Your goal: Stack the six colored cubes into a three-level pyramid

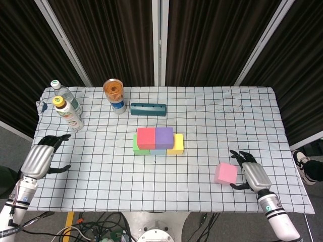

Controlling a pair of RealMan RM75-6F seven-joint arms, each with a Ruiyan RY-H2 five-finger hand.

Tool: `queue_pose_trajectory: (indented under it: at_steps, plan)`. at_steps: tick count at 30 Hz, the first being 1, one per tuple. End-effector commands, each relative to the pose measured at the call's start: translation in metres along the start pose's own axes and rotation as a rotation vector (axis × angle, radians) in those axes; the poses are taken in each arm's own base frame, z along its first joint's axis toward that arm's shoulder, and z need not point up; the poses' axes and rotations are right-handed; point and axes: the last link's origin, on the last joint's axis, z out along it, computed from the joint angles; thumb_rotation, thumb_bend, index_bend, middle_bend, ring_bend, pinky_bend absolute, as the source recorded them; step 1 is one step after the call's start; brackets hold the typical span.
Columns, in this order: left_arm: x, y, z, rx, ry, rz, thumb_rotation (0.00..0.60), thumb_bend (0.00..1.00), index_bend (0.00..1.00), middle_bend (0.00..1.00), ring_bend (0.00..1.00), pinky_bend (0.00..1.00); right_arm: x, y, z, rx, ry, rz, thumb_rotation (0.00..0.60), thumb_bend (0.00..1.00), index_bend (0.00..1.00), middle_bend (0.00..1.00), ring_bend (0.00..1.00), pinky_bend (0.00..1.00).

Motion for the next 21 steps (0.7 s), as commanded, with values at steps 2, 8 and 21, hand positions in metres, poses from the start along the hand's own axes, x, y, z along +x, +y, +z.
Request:
queue_pose_trajectory:
  at_steps: [2, 8, 21]
  plan:
    - [0.000, 0.000, 0.000, 0.002, -0.001, -0.005, 0.600, 0.09, 0.17, 0.24, 0.24, 0.18, -0.010, -0.002, 0.007, 0.024, -0.020, 0.007, 0.600, 0.10, 0.00, 0.22, 0.00, 0.00]
    - [-0.001, -0.001, 0.001, 0.004, -0.004, -0.009, 0.600, 0.09, 0.17, 0.24, 0.24, 0.18, -0.014, -0.003, 0.010, 0.044, -0.025, -0.003, 0.600, 0.22, 0.00, 0.32, 0.00, 0.00]
    - [0.006, -0.002, 0.000, 0.018, 0.015, -0.009, 0.600, 0.09, 0.17, 0.23, 0.24, 0.18, 0.095, -0.090, 0.038, 0.391, -0.005, -0.052, 0.600, 0.24, 0.00, 0.35, 0.02, 0.00]
